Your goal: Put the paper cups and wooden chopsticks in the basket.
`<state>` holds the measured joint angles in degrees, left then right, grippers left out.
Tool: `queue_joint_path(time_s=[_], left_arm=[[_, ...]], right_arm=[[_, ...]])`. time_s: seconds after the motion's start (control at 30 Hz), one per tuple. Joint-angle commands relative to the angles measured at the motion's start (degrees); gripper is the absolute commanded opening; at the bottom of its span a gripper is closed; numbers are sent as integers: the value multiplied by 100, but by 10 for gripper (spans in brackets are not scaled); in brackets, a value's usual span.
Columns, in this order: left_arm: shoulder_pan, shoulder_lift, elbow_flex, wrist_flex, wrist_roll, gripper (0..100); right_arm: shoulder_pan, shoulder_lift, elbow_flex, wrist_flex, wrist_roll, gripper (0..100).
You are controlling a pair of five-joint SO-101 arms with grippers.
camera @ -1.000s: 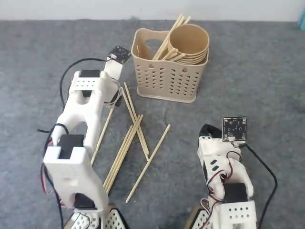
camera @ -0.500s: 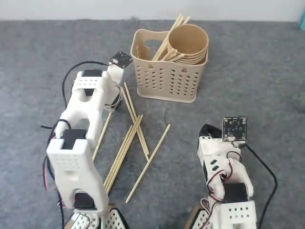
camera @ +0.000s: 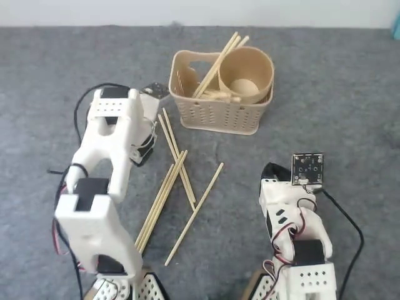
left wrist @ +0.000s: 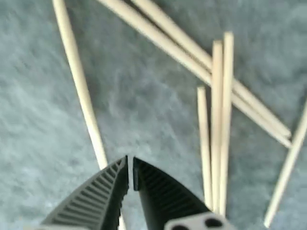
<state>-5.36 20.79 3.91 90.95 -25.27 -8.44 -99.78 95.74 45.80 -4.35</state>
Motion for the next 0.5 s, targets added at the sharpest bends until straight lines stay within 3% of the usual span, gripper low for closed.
queue_joint_path(time_s=[0.0, 0.1, 0.2, 0.3, 0.47], left_arm=[[158, -1152, 1138, -624, -88, 11], [185, -2180, 2334, -1793, 0, 11], [123, -2910, 3037, -2884, 730, 12], [167, -2963, 3020, -3095, 1275, 12], [360, -1978, 2009, -3121, 1503, 12]], right_arm=[[-66, -198, 88, 259, 62, 23], [-330, -198, 88, 409, 70, 22], [-356, -198, 88, 426, 70, 23], [-365, -198, 88, 435, 70, 22], [-356, -198, 88, 444, 70, 20]])
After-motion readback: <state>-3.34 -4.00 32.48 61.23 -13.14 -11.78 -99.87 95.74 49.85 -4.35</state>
